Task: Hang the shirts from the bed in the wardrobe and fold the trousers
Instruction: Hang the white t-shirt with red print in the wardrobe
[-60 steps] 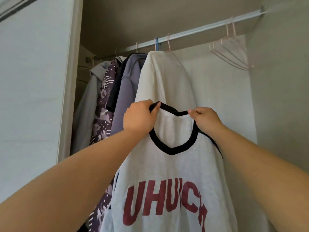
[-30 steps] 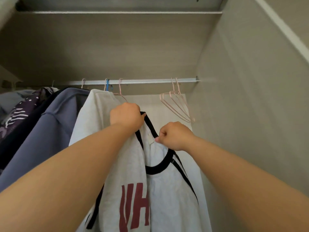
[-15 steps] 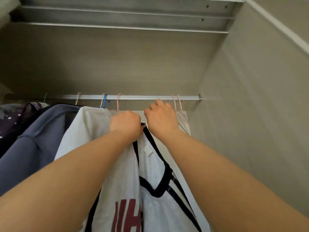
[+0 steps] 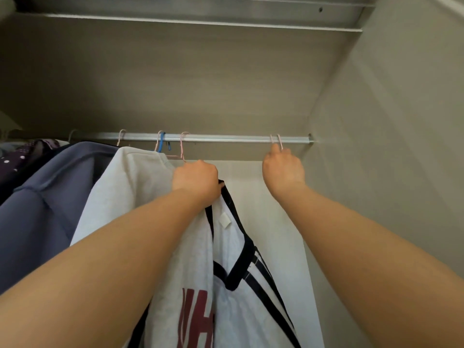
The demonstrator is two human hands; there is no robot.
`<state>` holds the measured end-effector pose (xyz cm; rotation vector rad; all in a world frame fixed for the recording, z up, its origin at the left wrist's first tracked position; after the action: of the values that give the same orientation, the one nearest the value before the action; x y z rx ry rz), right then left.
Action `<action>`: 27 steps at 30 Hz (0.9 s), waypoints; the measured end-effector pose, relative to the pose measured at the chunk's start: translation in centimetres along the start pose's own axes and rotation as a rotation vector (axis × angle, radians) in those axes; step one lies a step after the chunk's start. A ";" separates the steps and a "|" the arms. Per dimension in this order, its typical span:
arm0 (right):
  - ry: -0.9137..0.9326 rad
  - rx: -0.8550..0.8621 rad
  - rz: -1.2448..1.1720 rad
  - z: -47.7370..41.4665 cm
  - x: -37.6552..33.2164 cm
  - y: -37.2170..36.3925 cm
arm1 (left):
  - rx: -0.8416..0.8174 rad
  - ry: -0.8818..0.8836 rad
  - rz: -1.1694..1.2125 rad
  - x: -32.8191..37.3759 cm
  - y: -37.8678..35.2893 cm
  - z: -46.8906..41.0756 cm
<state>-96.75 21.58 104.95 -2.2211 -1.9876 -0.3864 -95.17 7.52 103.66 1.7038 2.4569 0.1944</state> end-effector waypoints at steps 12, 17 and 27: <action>-0.129 -0.045 0.000 -0.1 3.5 -3.2 | -0.057 0.028 -0.001 0.3 -3.5 0.0; -0.130 0.023 -0.014 0.0 4.5 -2.8 | -0.044 0.026 0.008 0.4 -4.6 -0.3; -0.060 0.275 -0.073 3.0 5.4 -4.0 | -0.053 0.026 0.022 0.9 -6.9 0.3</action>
<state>-99.93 27.99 103.26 -2.0188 -2.0155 -0.0485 -101.73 5.98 102.01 1.7187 2.4294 0.2832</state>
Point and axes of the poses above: each hand's wrist, its own z-axis away from the middle knuckle, its own y-axis out of the back of the hand, x = y × z, the point moved 9 cm from there along -z, towards the middle knuckle, and after that the axes turned 7 degrees about y, right-handed, at the moved point
